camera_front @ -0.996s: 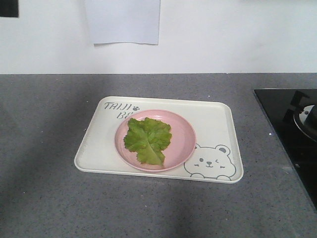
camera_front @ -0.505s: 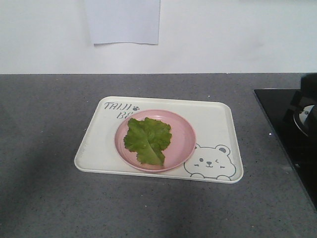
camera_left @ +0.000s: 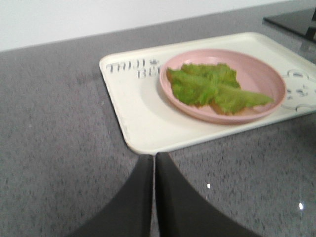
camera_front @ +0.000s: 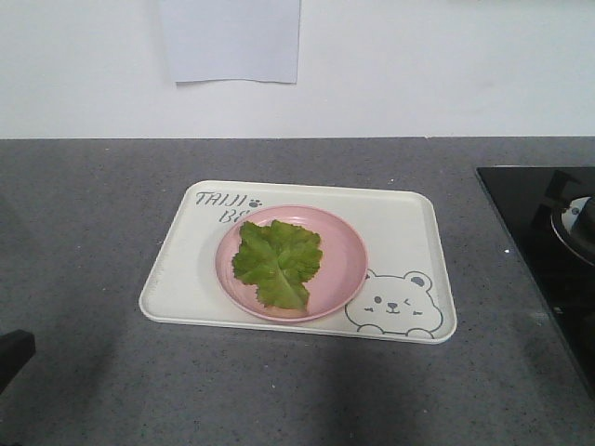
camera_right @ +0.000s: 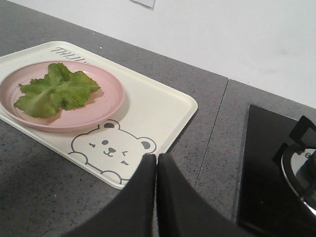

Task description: Transfer vegetables to tray and serve

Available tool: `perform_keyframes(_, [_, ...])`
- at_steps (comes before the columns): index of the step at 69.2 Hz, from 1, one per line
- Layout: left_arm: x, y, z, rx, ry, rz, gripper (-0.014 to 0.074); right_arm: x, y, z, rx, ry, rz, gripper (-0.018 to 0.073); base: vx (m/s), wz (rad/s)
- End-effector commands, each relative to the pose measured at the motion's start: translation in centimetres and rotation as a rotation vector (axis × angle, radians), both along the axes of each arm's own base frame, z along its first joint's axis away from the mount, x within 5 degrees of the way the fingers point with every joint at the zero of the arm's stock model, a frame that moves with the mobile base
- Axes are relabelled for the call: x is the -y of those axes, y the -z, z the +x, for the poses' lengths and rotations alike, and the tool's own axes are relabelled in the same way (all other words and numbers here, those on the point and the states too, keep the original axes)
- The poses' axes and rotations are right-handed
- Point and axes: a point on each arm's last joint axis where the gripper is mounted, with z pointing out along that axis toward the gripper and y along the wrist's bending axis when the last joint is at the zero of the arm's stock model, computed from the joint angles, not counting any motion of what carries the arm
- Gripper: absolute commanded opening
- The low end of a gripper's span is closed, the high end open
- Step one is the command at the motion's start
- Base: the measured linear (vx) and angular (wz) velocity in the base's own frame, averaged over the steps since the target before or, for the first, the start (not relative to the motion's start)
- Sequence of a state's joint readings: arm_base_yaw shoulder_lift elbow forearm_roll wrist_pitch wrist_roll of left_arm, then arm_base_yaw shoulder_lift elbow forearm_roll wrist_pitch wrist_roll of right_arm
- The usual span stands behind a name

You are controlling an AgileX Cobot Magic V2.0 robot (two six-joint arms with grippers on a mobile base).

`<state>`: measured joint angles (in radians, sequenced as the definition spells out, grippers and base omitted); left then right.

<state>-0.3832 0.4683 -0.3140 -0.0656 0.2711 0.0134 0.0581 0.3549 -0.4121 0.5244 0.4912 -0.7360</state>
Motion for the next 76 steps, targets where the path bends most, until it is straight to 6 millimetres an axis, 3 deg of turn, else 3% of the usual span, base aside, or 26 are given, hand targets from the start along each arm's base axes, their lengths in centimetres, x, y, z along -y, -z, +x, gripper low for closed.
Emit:
perform_keyframes(1, [0.1, -2.1, 0.4, 0.143, -0.008, -0.073, -0.0007, 0.2, -1.3, 0.2, 0.078, 0.027, 0.015, -0.0006, 0.0, 0.0])
perform_keyframes(47, [0.1, -2.3, 0.4, 0.159, -0.009, -0.078, -0.0006, 0.2, -1.3, 0.2, 0.077, 0.027, 0.015, -0.0006, 0.0, 0.0])
perform_keyframes(56, [0.1, -2.2, 0.4, 0.19, 0.002, -0.011, -0.0006, 0.2, -1.3, 0.2, 0.077, 0.027, 0.015, -0.0006, 0.0, 0.0])
perform_keyframes(66, [-0.6, -1.1, 0.3, 0.268, -0.048, -0.008, -0.0006, 0.2, -1.3, 0.2, 0.077, 0.027, 0.014, -0.0006, 0.0, 0.0])
perform_keyframes(76, [-2.1, 1.7, -0.8, 0.287, -0.178, -0.057, -0.0006, 0.2, -1.3, 0.2, 0.076, 0.026, 0.014, -0.0006, 0.0, 0.0])
